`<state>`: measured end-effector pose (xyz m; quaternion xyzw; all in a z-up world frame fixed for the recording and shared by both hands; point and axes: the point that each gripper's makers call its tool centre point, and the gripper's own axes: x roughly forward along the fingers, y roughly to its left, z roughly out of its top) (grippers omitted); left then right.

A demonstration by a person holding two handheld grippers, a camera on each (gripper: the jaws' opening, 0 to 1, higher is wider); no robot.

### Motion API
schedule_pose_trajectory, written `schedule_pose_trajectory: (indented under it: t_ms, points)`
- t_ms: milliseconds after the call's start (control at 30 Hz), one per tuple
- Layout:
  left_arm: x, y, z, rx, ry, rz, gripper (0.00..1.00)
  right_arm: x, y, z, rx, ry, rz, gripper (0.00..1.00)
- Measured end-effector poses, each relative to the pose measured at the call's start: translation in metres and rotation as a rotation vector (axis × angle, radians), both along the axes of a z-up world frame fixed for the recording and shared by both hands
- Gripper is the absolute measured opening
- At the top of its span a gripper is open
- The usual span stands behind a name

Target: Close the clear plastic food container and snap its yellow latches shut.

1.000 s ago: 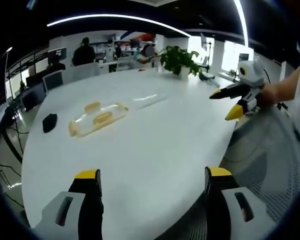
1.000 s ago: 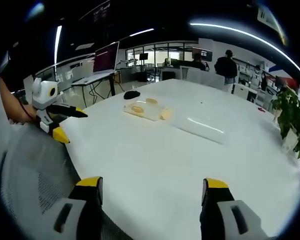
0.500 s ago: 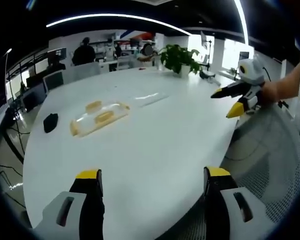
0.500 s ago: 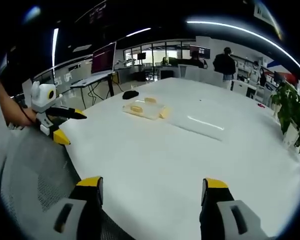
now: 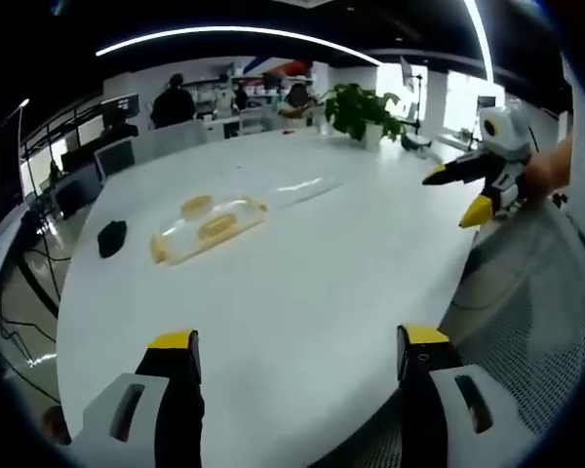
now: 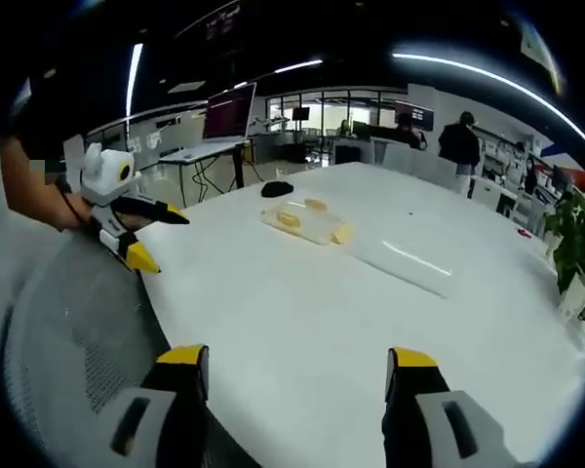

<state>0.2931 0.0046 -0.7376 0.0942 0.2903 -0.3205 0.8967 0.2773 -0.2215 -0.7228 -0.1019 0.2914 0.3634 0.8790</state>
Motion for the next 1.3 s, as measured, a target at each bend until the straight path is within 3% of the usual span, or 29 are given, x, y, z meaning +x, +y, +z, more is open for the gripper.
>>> schedule_pose_trajectory:
  t_ms: [167,500,667,933,1300]
  points:
    - [0.004,0.002,0.005,-0.036,-0.007,0.025,0.81,0.001,-0.001,-0.002,-0.015,0.006,-0.007,0.75]
    - [0.002,-0.018,0.018,-0.130,0.006,-0.067,0.83,0.011,-0.008,-0.001,-0.071,0.010,-0.041,0.76]
    - [0.015,-0.017,0.025,-0.147,-0.009,-0.088,0.82,0.022,-0.002,0.000,-0.099,-0.001,-0.006,0.75]
    - [0.038,-0.012,0.028,-0.123,-0.032,-0.104,0.80,0.045,0.012,0.002,-0.115,-0.022,0.042,0.73]
    - [0.048,-0.008,0.024,-0.080,-0.040,-0.144,0.78,0.064,0.025,-0.001,-0.118,-0.028,0.101,0.73]
